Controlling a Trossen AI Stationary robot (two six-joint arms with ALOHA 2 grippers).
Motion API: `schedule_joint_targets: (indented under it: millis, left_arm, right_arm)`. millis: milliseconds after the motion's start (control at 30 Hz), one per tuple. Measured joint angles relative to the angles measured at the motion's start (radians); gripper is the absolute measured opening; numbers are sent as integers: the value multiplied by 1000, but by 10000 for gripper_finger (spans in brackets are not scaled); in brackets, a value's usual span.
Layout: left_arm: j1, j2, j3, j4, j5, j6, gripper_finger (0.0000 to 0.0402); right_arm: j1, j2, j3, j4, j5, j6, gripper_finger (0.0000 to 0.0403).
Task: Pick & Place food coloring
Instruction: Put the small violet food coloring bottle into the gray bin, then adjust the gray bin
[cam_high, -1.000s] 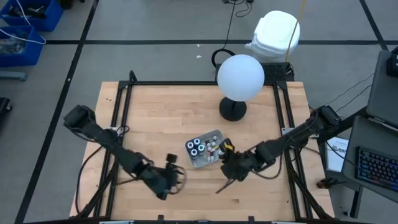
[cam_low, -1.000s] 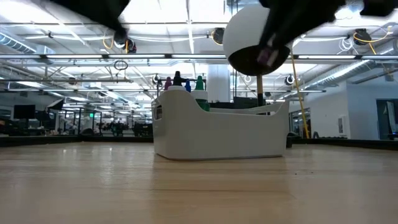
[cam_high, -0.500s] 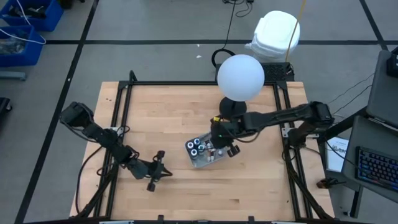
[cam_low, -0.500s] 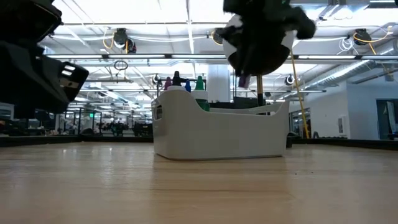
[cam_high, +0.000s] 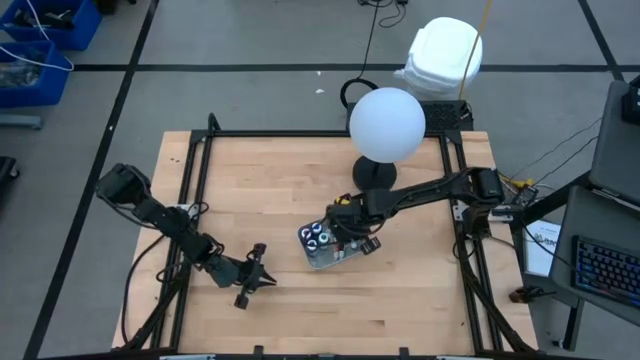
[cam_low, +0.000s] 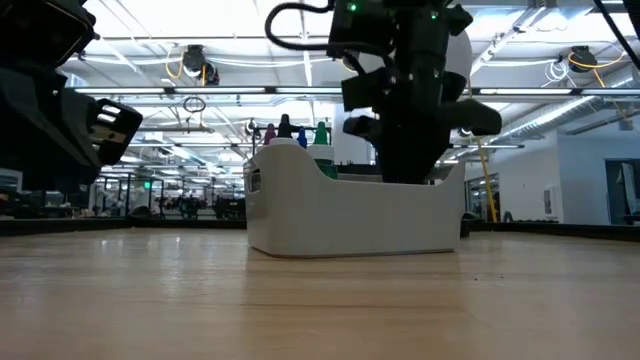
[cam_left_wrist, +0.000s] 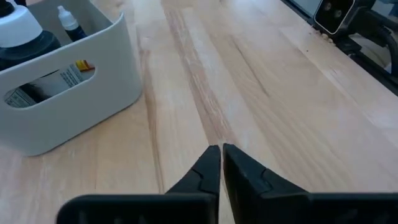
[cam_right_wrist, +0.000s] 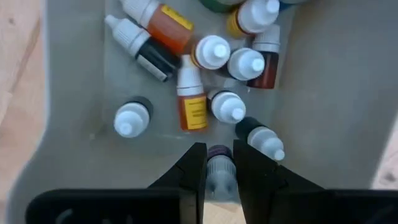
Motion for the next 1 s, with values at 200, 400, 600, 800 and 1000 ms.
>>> schedule_joint_targets:
  millis: [200, 400, 600, 800, 1000]
  left_arm:
    - [0, 0, 0, 0, -10, -7, 4]
    - [3, 0, 0, 34, -67, -27, 23]
    - [39, 0, 1, 57, -81, -87, 11]
    - [63, 2, 2, 56, -81, -111, 12]
    - [91, 19, 16, 58, -80, -113, 5]
  right_arm:
    - [-2, 11, 0, 11, 0, 46, 65]
    - [-2, -1, 0, 17, 4, 50, 117]
    - [6, -46, 0, -5, 100, 126, 146]
    - [61, -200, 0, -145, 191, 335, 116]
    - [166, -359, -83, -114, 200, 502, 12]
